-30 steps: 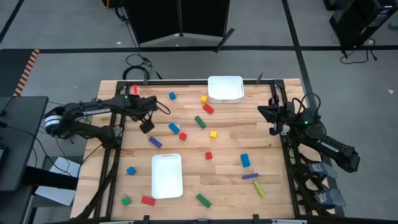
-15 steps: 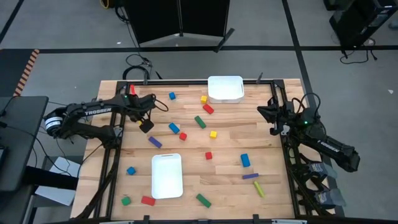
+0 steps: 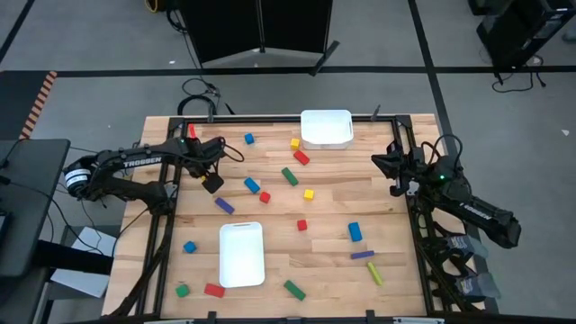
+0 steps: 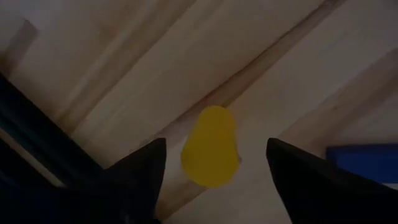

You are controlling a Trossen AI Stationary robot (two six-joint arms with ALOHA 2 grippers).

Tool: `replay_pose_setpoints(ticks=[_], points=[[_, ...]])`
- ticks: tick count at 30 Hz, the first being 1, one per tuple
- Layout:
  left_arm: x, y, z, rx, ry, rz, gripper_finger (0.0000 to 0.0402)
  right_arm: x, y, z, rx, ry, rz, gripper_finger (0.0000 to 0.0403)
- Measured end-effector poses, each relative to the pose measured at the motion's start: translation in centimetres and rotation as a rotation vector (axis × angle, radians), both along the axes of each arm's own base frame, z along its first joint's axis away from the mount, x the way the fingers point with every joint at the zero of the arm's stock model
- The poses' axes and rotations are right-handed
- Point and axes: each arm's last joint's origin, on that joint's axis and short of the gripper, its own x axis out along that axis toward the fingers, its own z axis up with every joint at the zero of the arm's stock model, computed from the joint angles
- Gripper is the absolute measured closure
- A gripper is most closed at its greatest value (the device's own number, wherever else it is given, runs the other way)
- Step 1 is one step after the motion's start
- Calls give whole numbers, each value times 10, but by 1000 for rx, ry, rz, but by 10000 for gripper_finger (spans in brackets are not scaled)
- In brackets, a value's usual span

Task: Sort blocks by size
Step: Put the yellow large block into the top white bin

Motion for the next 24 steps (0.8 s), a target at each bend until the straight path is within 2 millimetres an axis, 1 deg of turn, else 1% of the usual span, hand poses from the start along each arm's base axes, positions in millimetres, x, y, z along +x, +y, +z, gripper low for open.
replay_pose_setpoints(ticks=[3,5,9,15,24], points=[[0,0,0,-1,-3,14,144,0,0,0,1,1,0,358],[0,0,0,-1,-4,14,152,0,0,0,0,1,0,359],[0,0,-4,-10,6,30,153,0,0,-1,3,5,0,358],[0,-1,-19,-56,53,65,151,0,0,-1,7,11,0,359],[7,3,-21,-26,1,66,156,0,0,-1,9,14,0,359]])
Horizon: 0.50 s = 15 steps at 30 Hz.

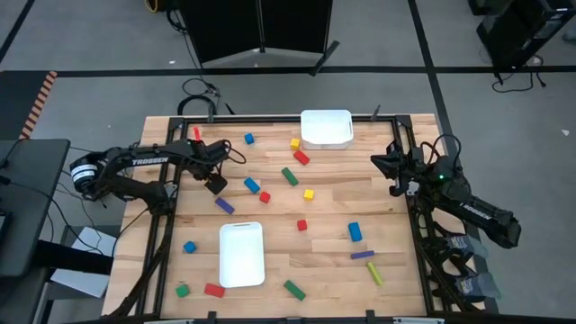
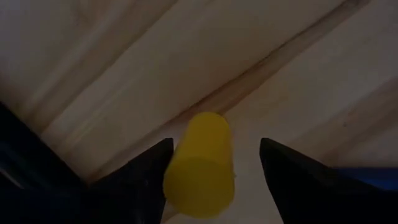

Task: Sort blocks by size
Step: Put the yellow large block into the top white bin

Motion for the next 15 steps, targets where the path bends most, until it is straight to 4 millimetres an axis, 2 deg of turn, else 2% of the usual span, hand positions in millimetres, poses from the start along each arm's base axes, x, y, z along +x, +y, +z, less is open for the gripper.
replay_pose_setpoints(ticks=[15], points=[[-2,-1,0,-12,19,1,247,0,0,0,0,1,0,359]])
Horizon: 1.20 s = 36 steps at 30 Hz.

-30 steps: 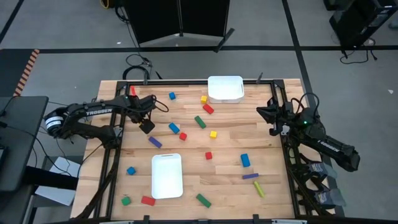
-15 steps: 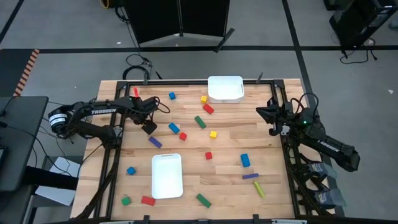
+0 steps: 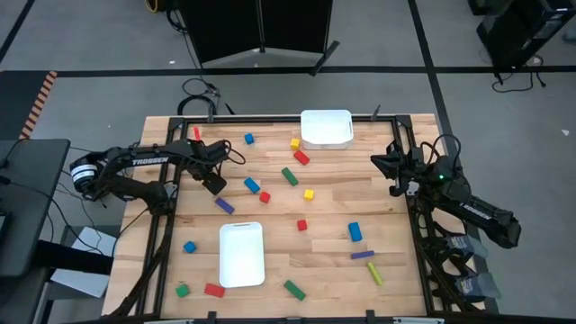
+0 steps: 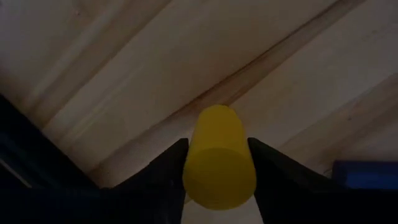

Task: Sort blocks by size
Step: Put the yellow large block into the top white bin

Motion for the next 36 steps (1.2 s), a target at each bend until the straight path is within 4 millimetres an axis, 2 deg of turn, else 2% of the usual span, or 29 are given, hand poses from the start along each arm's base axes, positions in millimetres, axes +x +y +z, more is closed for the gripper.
replay_pose_setpoints(ticks=[2,7,10,13,18,22,27,31,36], points=[[0,0,0,-2,0,-1,265,0,0,0,0,0,0,358],[1,-1,2,-4,5,-14,266,0,0,0,0,0,0,357],[8,-1,10,11,-22,-42,266,0,0,0,0,0,0,357],[19,-2,25,39,-72,-81,266,0,0,0,0,0,0,357],[44,-10,61,99,-191,-196,266,0,0,0,-16,5,-5,357],[64,-28,91,145,-303,-335,266,0,0,0,-15,6,-6,357],[86,-53,118,201,-495,-472,266,0,0,0,-14,8,-5,357],[105,-66,120,215,-631,-522,266,0,0,-1,40,7,10,358],[127,-72,106,211,-650,-547,266,2,-1,-6,79,48,13,360]])
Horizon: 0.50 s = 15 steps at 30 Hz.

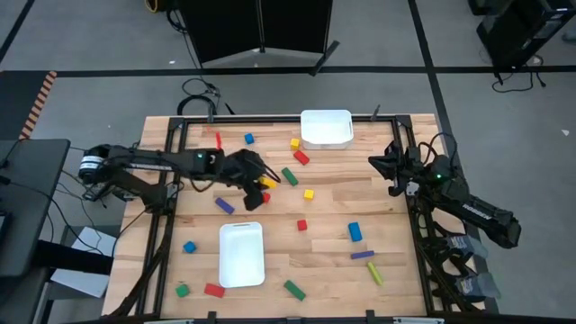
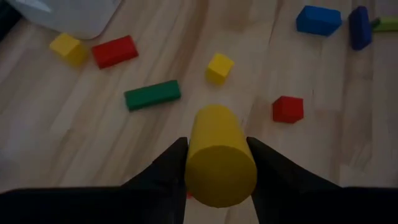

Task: Sort blocks by size
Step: Put the yellow large block into the top white bin

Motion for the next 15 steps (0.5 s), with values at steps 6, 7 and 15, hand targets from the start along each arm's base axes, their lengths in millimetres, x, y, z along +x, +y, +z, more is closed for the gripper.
replay_pose_setpoints(ticks=[6,7,15], points=[[29,9,-14,-2,-97,30,266,1,0,-1,-12,17,-5,360],[35,13,-16,-5,-131,45,266,1,0,-1,-23,17,-8,361],[73,54,-26,-60,-251,121,266,1,0,-2,-44,26,-15,361]])
